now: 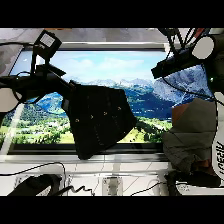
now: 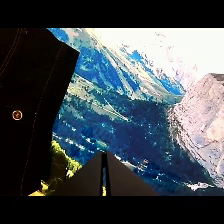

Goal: Fold the clothes and pants, and hang the long-sleeved shirts on hangers.

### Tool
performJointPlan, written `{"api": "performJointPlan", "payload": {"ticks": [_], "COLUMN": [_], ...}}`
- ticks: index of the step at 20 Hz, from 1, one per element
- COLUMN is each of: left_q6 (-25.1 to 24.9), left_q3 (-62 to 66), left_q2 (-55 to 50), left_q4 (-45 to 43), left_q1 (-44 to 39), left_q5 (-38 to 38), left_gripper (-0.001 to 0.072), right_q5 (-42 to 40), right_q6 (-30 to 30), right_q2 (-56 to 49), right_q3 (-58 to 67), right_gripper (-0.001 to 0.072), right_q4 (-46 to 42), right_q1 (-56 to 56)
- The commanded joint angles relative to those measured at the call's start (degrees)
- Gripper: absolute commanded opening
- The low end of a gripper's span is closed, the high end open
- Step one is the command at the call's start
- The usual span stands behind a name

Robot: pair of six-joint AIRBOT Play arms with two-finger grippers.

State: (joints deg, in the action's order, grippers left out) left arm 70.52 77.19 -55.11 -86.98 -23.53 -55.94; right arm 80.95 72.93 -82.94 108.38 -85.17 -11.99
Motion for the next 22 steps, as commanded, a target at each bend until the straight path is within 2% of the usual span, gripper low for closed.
{"api": "performJointPlan", "payload": {"ticks": [1, 8, 10, 12, 15, 19, 20, 21, 22], "left_q6": [0.00, 0.00, 0.02, 0.02, 0.02, 0.02, 0.42, 0.70, 0.70], "left_q3": [0.04, 0.04, 0.04, 0.04, 0.04, 0.04, 0.04, 0.04, 0.02], "left_q2": [0.04, 0.04, 0.04, 0.04, 0.04, -0.17, -0.48, -1.22, -2.25], "left_q4": [0.00, 0.00, 0.11, 0.66, 0.63, 0.63, 0.66, 0.61, 0.37], "left_q1": [0.00, 0.00, -0.04, -0.07, -0.04, -0.07, -0.07, -0.04, 0.28], "left_q5": [0.02, 0.02, 0.04, 0.02, -0.04, 0.13, 0.26, 0.31, 0.07], "left_gripper": [0.0690, 0.0690, 0.0690, 0.0690, 0.0690, 0.0689, 0.0689, 0.0689, 0.0689], "right_q5": [0.00, -0.39, -1.97, 0.09, 0.72, -0.24, -3.91, -8.26, -12.33], "right_q6": [0.00, -0.31, -3.08, -3.65, -6.27, -11.08, -11.06, -11.06, -11.06], "right_q2": [-0.04, -0.09, -1.01, -3.08, -4.26, -4.26, -4.26, -4.26, -4.28], "right_q3": [0.07, 0.04, 0.04, -1.66, -14.73, -38.69, -43.19, -47.45, -50.66], "right_gripper": [0.0029, 0.0029, 0.0030, 0.0029, 0.0029, 0.0030, 0.0099, 0.0350, 0.0515], "right_q4": [0.02, 0.17, -2.54, -2.27, 7.80, 30.80, 34.12, 37.33, 39.98], "right_q1": [-0.04, -0.04, 0.46, 3.61, 11.63, 20.33, 20.50, 20.00, 19.15]}}
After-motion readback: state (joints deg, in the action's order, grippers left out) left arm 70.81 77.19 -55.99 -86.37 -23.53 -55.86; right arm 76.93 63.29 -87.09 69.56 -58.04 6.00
